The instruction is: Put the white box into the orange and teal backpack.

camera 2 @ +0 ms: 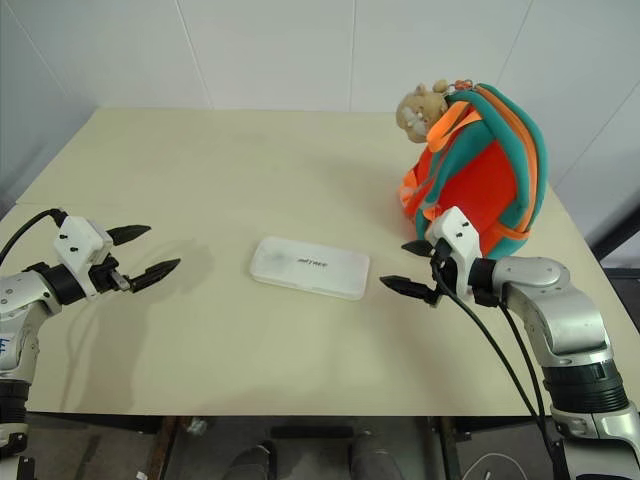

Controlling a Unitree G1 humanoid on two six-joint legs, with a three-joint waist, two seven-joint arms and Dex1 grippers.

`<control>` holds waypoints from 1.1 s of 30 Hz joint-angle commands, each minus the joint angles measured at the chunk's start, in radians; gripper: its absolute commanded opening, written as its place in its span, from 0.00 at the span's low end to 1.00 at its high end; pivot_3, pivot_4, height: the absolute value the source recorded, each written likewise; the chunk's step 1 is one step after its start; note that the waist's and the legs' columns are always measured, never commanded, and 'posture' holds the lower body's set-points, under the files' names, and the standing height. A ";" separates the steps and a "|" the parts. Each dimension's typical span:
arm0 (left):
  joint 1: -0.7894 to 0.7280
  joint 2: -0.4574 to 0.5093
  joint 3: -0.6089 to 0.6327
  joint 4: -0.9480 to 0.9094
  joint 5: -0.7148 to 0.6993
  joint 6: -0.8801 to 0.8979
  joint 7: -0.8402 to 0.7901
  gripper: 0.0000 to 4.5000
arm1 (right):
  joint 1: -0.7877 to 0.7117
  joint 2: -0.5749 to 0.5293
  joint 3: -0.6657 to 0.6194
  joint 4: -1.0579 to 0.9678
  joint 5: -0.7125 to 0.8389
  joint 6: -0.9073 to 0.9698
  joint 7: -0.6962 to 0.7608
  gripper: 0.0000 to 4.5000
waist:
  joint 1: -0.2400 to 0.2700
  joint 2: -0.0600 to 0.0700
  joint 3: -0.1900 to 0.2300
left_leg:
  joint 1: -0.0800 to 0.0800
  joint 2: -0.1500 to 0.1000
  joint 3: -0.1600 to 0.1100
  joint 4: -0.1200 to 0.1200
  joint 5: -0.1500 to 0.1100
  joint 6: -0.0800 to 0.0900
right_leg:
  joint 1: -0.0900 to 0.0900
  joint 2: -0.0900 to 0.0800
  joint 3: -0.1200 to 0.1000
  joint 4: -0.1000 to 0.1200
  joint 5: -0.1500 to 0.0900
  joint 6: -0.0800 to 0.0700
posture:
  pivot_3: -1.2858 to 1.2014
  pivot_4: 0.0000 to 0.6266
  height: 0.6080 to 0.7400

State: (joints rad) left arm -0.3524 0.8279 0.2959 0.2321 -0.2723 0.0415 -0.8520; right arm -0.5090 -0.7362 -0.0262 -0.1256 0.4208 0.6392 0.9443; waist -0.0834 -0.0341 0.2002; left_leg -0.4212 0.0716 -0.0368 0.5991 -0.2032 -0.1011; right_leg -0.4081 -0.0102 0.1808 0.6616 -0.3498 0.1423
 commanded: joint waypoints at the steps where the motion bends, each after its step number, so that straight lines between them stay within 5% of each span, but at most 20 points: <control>1: -0.003 0.016 0.027 -0.009 -0.014 -0.018 -0.005 0.67 | -0.010 0.012 -0.024 -0.043 0.026 0.002 -0.014 0.71 | 0.000 0.000 0.000 | 0.000 0.000 0.000 0.000 0.000 0.000 | 0.000 0.000 0.000 0.000 0.000 0.000 | 0.52 0.24 1.00; 11: -0.129 -0.047 -0.058 0.110 -0.003 0.049 -0.009 0.00 | -0.031 0.059 0.047 0.028 -0.076 -0.056 -0.077 0.00 | 0.002 0.000 0.000 | 0.000 0.000 0.000 0.002 0.000 0.000 | 0.000 0.000 0.000 0.001 0.000 0.001 | 0.52 0.24 1.00; 33: -0.542 -0.321 -0.172 0.718 0.079 -0.039 0.025 0.00 | 0.019 0.162 0.144 0.006 -0.267 -0.030 -0.267 0.00 | 0.001 -0.001 0.000 | -0.001 -0.003 -0.005 0.007 0.000 0.001 | 0.005 0.000 -0.001 0.000 0.002 0.004 | 0.52 0.24 1.00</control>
State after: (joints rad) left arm -0.8618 0.5076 0.1155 0.9268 -0.1966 0.0268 -0.8224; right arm -0.4892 -0.5767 0.1275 -0.0711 0.1566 0.6048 0.6920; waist -0.0819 -0.0348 0.1999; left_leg -0.4220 0.0689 -0.0422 0.6060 -0.2035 -0.1003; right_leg -0.4027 -0.0101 0.1793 0.6614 -0.3474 0.1461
